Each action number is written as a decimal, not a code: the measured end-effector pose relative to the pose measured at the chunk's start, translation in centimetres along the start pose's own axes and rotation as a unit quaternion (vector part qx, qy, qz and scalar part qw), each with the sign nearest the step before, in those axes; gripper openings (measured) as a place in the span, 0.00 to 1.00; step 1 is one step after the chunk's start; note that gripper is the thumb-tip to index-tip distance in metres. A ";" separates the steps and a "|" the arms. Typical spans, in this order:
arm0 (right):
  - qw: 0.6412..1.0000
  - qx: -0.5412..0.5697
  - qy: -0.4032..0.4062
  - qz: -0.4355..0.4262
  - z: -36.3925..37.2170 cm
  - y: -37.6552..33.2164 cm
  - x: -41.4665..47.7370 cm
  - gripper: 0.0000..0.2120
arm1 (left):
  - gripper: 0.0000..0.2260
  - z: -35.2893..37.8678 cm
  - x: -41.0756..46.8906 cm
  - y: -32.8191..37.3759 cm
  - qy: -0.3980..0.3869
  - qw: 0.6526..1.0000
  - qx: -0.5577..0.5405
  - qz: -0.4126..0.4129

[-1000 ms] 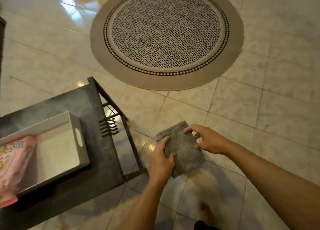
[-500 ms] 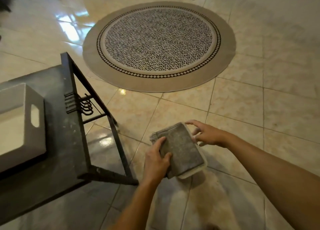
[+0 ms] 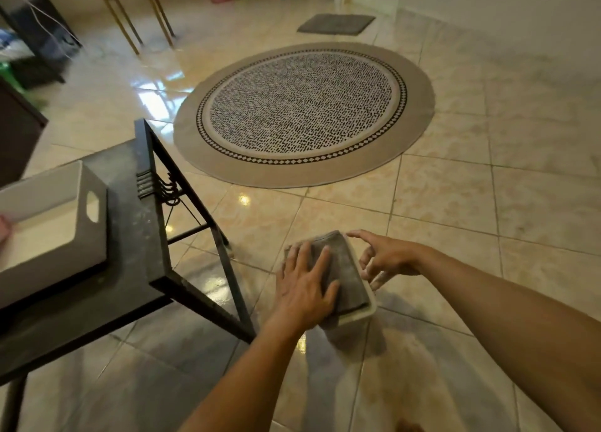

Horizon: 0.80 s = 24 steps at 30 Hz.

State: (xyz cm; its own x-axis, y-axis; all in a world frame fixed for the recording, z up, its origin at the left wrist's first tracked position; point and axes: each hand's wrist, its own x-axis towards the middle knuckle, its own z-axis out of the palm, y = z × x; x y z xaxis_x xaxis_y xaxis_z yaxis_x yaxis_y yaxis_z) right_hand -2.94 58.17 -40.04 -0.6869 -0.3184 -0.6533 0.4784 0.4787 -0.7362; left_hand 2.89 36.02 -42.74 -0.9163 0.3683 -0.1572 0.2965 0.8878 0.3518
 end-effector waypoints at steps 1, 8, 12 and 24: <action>1.000 0.001 -0.007 -0.003 0.0 0.0 0.2 0.49 | 0.34 0.3 0.6 -0.1 -0.010 1.000 0.012 0.009; 0.998 0.042 -0.039 -0.026 0.1 1.0 1.7 0.48 | 0.33 2.3 3.0 -0.9 0.001 0.998 0.062 0.016; 0.997 0.049 -0.043 -0.032 0.2 1.1 1.9 0.47 | 0.31 3.4 2.7 0.3 0.019 0.996 0.085 0.009; 0.997 0.060 -0.025 -0.036 1.7 0.4 1.8 0.47 | 0.28 3.6 0.3 1.5 0.010 0.997 0.071 -0.011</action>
State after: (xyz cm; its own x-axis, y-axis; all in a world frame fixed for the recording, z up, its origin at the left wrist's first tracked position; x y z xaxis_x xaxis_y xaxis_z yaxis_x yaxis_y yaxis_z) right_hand -3.07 56.42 -41.79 -0.6960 -0.3897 -0.6031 0.4924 0.3523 -0.7959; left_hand 4.01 38.45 -45.60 -0.9280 0.3433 -0.1447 0.3095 0.9266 0.2135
